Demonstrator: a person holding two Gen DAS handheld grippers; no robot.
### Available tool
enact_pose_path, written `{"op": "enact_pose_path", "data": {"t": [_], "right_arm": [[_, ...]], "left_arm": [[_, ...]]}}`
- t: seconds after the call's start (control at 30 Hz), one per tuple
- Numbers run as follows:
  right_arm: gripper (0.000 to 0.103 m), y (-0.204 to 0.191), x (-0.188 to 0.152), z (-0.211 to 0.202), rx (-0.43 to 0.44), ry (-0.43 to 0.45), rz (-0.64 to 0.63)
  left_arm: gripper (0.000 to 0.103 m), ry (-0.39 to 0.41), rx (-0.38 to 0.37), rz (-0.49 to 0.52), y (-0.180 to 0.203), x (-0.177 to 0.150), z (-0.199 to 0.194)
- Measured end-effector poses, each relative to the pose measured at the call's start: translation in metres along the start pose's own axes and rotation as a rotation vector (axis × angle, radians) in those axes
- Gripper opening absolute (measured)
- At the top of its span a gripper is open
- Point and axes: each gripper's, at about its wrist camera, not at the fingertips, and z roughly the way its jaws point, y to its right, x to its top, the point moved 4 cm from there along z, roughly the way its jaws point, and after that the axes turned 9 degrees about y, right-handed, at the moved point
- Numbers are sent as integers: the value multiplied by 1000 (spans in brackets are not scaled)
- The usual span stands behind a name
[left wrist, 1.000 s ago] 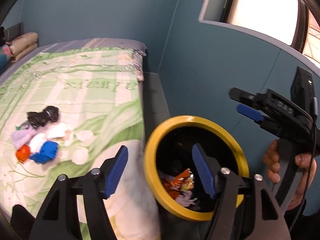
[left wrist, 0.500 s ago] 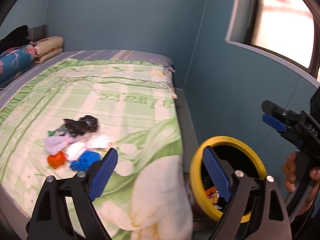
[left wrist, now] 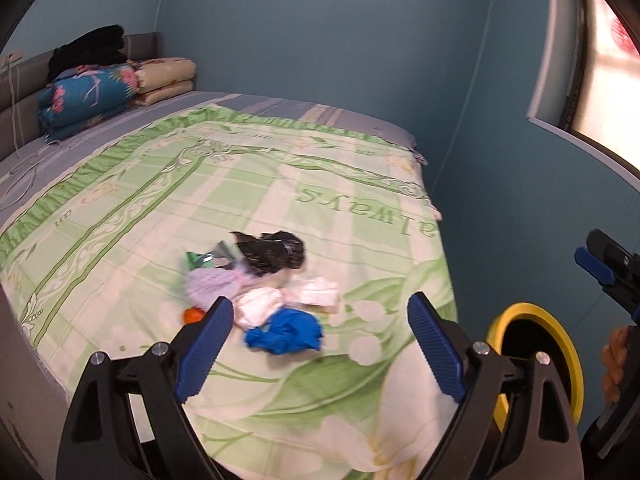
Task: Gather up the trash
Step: 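Move both open tools back over the remaining trash on the bed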
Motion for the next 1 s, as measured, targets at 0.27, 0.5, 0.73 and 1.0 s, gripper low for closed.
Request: {"op": "enact_pose_path", "data": {"t": [0.27,0.5,0.73,1.0], "right_arm": [[81,-35,-14,45,38,-64,-25],[81,-54,-30,80,68,-122,-46],[81,-73,-56,118,86,-206,-64],[81,-89,-86,158,104,-293,-76]], "left_arm": [[85,-17,66,-69,-55,-2,12],[85,-46,107,-109,-90,-7,27],[85,-79,136,-160,-124,-15,49],[85,-123,157,-190,-151,-25,74]]}}
